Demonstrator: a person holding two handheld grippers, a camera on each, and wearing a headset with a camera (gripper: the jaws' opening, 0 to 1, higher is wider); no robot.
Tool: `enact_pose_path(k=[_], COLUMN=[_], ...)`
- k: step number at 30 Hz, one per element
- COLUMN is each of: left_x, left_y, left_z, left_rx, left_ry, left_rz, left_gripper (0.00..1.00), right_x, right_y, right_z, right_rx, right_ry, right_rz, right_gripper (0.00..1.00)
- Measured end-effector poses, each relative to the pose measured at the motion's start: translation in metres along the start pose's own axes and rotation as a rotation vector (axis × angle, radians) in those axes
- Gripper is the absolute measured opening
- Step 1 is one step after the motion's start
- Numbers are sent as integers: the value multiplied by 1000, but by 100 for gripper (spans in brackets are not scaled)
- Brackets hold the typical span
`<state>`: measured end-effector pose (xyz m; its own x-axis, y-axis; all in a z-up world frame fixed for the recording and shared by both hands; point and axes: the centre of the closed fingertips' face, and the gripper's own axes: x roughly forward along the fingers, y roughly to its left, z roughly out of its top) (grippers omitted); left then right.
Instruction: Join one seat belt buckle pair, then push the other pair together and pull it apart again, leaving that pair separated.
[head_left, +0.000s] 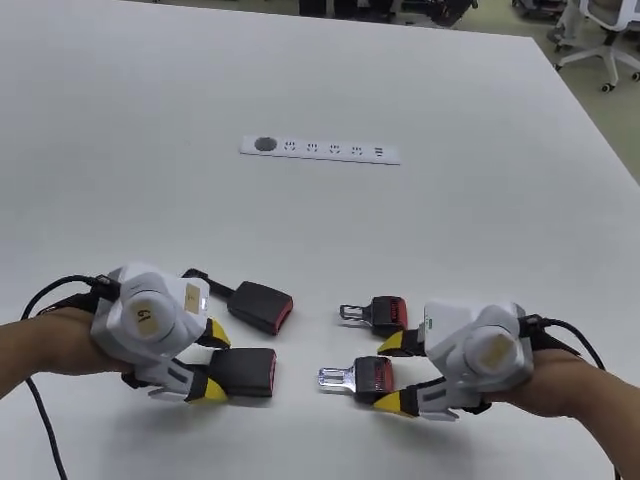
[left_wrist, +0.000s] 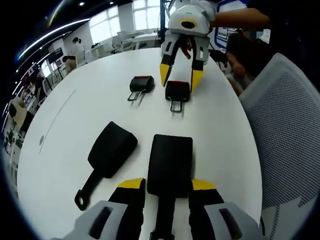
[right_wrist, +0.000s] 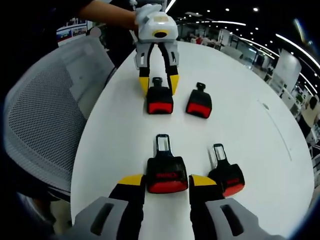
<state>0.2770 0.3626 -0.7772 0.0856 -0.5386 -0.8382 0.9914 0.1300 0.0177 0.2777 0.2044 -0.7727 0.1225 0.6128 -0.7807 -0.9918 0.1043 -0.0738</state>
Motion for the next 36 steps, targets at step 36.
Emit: enact_pose_path(k=[36], left_x=[3], left_y=[-2], left_z=[0], left_rx=[13], left_ry=[1], left_rz=[-43], left_gripper=[33], right_x=[4], right_y=[2], right_z=[7], right_rx=[-26], right_ry=[10], right_rz=[10], right_gripper=[30])
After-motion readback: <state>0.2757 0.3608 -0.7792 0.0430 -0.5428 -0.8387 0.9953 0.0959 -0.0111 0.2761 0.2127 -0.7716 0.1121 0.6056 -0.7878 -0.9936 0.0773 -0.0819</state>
